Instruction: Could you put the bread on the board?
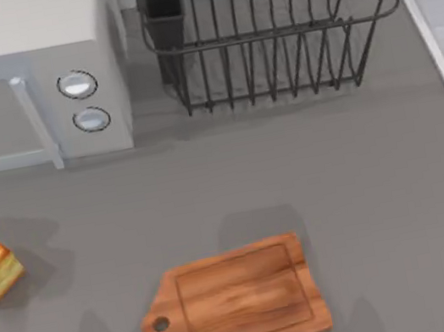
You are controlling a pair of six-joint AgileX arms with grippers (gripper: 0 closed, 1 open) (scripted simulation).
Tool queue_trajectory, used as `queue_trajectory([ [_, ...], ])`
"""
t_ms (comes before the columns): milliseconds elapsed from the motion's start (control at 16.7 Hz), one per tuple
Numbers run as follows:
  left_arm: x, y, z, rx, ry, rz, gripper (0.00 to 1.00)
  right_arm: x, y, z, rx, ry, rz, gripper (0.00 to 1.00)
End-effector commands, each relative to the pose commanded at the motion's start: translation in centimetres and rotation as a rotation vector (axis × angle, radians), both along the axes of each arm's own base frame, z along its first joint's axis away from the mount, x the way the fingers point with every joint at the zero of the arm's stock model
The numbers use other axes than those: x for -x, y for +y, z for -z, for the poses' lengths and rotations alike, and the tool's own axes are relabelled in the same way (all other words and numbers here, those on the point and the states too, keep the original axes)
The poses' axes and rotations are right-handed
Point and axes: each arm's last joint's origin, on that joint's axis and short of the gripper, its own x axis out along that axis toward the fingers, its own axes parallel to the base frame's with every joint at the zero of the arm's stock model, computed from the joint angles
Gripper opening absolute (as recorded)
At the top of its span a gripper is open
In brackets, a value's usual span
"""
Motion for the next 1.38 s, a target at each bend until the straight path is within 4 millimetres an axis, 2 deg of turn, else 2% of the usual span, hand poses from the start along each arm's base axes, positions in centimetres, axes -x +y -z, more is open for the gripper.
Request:
queue_trajectory([
  [180,-4.5,0.2,0.2,-0.088,0.323,0.087,1.00,0.0,0.0,0.0,0.000,0.000,0.000,1.00],
  [420,-10.1,0.4,2.2,-0.158,0.687,0.234,1.00,0.0,0.0,0.0,0.000,0.000,0.000,1.00],
  [720,-15.1,0.7,4.2,-0.196,0.916,0.383,1.00,0.0,0.0,0.0,0.000,0.000,0.000,1.00],
  [960,-16.8,0.8,4.7,-0.206,0.960,0.426,1.00,0.0,0.0,0.0,0.000,0.000,0.000,1.00],
  [1380,-16.3,0.7,5.2,-0.206,0.960,0.427,1.00,0.0,0.0,0.0,0.000,0.000,0.000,1.00],
])
